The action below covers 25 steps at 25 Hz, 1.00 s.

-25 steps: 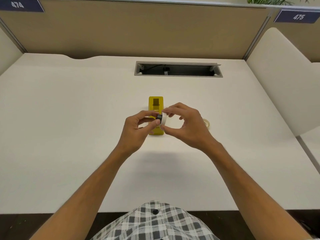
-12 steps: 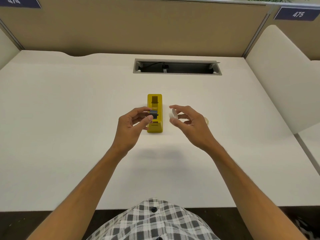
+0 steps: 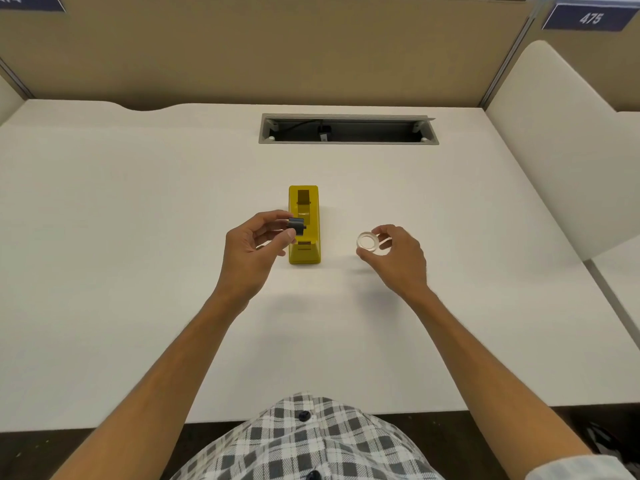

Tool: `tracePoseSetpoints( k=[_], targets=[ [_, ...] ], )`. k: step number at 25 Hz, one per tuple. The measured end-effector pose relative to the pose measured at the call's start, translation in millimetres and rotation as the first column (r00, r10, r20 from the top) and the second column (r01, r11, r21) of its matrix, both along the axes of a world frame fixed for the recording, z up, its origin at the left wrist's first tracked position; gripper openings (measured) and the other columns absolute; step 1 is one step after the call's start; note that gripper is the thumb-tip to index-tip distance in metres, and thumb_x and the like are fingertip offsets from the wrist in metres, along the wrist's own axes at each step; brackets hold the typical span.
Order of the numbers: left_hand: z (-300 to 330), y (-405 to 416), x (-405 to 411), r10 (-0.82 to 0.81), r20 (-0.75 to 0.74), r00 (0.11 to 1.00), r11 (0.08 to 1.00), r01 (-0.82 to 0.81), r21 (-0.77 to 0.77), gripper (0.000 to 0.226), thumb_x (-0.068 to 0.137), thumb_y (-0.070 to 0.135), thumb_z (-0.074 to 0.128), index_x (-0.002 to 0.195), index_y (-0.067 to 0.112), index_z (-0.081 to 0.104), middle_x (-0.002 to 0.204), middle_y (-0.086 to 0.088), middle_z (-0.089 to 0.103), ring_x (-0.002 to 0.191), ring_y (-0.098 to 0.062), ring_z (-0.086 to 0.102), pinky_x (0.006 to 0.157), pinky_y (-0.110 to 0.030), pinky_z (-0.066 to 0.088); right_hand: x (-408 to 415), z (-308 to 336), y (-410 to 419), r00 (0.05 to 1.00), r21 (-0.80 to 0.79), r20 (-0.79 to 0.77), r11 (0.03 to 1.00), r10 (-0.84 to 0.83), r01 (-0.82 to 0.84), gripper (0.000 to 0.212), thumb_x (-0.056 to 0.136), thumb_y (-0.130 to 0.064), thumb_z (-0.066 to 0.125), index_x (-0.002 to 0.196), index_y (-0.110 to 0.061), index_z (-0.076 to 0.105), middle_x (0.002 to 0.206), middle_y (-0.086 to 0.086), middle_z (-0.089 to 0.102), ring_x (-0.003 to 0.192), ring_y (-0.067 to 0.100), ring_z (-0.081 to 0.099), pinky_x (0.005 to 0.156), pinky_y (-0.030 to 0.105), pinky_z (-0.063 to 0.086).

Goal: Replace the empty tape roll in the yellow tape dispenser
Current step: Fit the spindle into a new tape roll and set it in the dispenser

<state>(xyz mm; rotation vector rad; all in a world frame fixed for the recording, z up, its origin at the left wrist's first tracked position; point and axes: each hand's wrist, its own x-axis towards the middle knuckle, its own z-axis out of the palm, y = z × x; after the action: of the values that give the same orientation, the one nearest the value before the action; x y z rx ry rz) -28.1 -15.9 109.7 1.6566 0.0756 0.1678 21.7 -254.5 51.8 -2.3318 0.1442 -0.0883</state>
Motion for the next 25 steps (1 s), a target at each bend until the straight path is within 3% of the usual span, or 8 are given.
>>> tracePoseSetpoints(
  k=[7,20,22,25],
  targets=[
    [-3,-2,-1,0.001,-0.014,1.000,1.000,-0.001,-0.003,0.021,0.089,0.009,0.065,0.109,0.015,0.068,0.101,-0.002,0.074,0.092,-0.022,0.071,0.074,-0.031,0.058,18,-30,-2,1.000,-0.193,-0.003,0.981,0.029,-0.029,0.039,0.069,-0.045,0.080,0.102,-0.027,0.069,0.102,-0.006,0.065,0.101,0.016,0.059,0.088,0.037,0.040],
    [-6,-3,0,0.014,-0.045,0.999,1.000,-0.014,0.011,0.022,0.088,0.011,0.066,0.110,0.015,0.069,0.103,-0.004,0.074,0.093,-0.023,0.070,0.077,-0.032,0.056,22,-36,-7,1.000,-0.230,-0.006,0.973,0.019,-0.020,0.061,0.067,-0.062,0.077,0.114,-0.025,0.068,0.107,-0.004,0.063,0.111,0.016,0.054,0.093,0.036,0.034],
    [-7,-3,-1,0.015,-0.049,0.999,1.000,-0.014,0.010,0.022,0.089,0.011,0.065,0.110,0.014,0.069,0.103,-0.004,0.074,0.092,-0.023,0.070,0.075,-0.030,0.057,22,-34,-11,0.999,-0.253,0.033,0.967,0.005,0.004,0.056,0.074,-0.064,0.070,0.114,-0.024,0.068,0.105,-0.005,0.064,0.107,0.017,0.055,0.092,0.034,0.034],
    [-7,-3,0,0.011,-0.049,0.999,1.000,-0.010,0.015,0.021,0.089,0.011,0.065,0.110,0.013,0.069,0.102,-0.004,0.074,0.091,-0.022,0.071,0.074,-0.029,0.057,28,-34,-25,0.997,-0.258,0.082,0.966,0.004,0.018,0.044,0.081,-0.051,0.068,0.115,-0.023,0.067,0.107,-0.004,0.064,0.106,0.019,0.057,0.092,0.035,0.034]
  ],
)
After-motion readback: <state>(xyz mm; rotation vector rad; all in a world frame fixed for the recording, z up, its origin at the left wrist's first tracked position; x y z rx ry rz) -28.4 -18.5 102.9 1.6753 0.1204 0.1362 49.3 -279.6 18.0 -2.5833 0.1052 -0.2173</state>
